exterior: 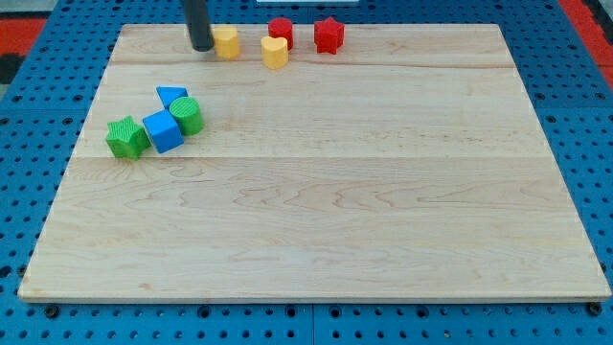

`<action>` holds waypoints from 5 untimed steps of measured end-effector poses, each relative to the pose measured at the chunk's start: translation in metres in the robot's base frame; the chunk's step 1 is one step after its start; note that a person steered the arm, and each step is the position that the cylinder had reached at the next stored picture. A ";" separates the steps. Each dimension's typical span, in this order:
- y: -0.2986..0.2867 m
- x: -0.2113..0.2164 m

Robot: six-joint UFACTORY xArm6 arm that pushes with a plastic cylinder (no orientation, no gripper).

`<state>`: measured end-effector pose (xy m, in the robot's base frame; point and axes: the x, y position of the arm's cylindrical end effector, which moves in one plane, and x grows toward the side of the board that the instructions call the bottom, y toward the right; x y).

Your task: Push the yellow blocks towards the bottom left of the red circle

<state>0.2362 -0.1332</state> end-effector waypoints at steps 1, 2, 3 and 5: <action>0.003 0.000; 0.003 0.000; 0.003 -0.001; 0.003 -0.003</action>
<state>0.2335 -0.1301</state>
